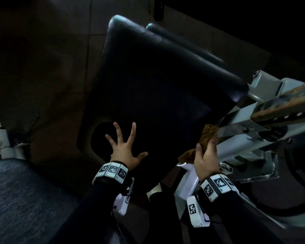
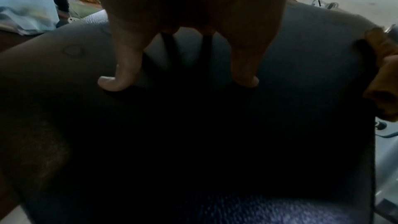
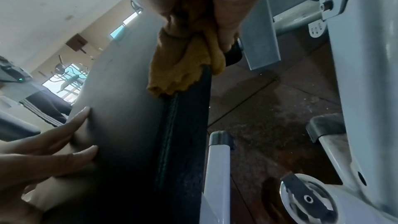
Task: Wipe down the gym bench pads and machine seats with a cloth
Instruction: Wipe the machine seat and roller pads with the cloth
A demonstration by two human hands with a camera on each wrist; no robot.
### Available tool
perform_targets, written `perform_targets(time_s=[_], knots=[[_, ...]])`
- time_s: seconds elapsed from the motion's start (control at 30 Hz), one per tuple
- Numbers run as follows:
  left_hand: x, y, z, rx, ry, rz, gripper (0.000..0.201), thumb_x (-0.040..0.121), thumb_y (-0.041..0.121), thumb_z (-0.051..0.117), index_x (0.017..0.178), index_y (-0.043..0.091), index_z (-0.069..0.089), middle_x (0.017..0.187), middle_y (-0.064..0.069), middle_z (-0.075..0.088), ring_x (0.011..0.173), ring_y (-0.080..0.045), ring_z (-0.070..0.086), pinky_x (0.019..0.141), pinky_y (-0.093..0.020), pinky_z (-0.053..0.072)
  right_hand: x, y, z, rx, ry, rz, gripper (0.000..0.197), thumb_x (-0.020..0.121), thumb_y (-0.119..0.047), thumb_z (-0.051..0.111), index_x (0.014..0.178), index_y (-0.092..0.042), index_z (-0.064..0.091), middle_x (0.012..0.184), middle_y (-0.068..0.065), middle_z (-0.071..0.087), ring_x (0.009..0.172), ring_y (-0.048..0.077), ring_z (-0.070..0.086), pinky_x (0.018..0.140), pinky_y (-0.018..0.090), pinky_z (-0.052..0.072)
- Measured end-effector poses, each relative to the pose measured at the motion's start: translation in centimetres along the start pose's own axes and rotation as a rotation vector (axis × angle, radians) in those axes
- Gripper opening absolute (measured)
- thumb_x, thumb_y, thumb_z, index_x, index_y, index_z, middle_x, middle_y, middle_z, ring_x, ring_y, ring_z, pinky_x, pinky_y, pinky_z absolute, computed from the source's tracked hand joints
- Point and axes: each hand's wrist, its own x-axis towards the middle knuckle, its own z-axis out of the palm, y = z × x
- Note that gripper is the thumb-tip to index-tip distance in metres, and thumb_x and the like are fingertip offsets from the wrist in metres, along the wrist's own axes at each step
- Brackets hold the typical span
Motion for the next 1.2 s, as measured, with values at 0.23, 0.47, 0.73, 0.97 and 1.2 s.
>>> perform_targets(time_s=[0.23, 0.47, 0.73, 0.97, 1.2], knots=[[0.3, -0.1, -0.1, -0.009, -0.011, 0.004, 0.115, 0.070, 0.056, 0.072, 0.123, 0.070, -0.028, 0.137, 0.012, -0.053, 0.130, -0.043, -0.037, 0.097, -0.071, 0.034, 4.1, -1.9, -0.5, 0.212, 0.193, 0.031, 0.055, 0.097, -0.018, 0.045, 0.146, -0.009, 0.021, 0.135, 0.013, 0.048, 0.120, 0.026, 0.049, 0.088, 0.009, 0.030], [0.4, 0.1, 0.2, -0.013, 0.010, 0.007, 0.117, 0.071, 0.051, 0.074, 0.118, 0.073, -0.031, 0.134, 0.014, -0.056, 0.127, -0.042, -0.041, 0.096, -0.074, 0.031, 3.7, -0.8, 0.5, 0.210, 0.164, 0.015, 0.064, 0.098, -0.026, 0.043, 0.149, -0.015, 0.009, 0.146, 0.012, 0.037, 0.127, 0.025, 0.043, 0.099, 0.013, 0.032], [0.4, 0.2, 0.1, -0.002, 0.014, 0.022, 0.117, 0.069, 0.053, 0.075, 0.115, 0.074, -0.031, 0.135, 0.013, -0.054, 0.128, -0.045, -0.039, 0.097, -0.075, 0.027, -3.8, 1.1, 5.6, 0.124, 0.138, -0.180, 0.060, 0.091, 0.004, 0.051, 0.135, 0.024, 0.015, 0.125, 0.001, 0.030, 0.119, -0.034, 0.007, 0.096, -0.008, 0.007], [0.4, 0.1, -0.3, -0.023, -0.030, 0.020, 0.135, 0.060, 0.037, 0.087, 0.128, 0.066, -0.026, 0.139, 0.007, -0.052, 0.126, -0.045, -0.042, 0.098, -0.066, 0.033, 0.8, 0.7, 3.0, 0.191, 0.086, 0.064, 0.066, 0.097, -0.031, 0.044, 0.150, -0.011, 0.009, 0.142, 0.005, 0.044, 0.127, 0.022, 0.044, 0.089, 0.006, 0.025], [0.4, 0.2, -0.2, -0.022, -0.008, 0.024, 0.135, 0.060, 0.034, 0.087, 0.128, 0.066, -0.025, 0.139, 0.007, -0.052, 0.127, -0.046, -0.040, 0.093, -0.064, 0.040, -4.4, 1.5, 6.8, 0.160, 0.197, -0.038, 0.071, 0.095, -0.014, 0.051, 0.144, 0.012, 0.007, 0.137, 0.010, 0.030, 0.124, -0.019, 0.009, 0.097, -0.007, 0.003]])
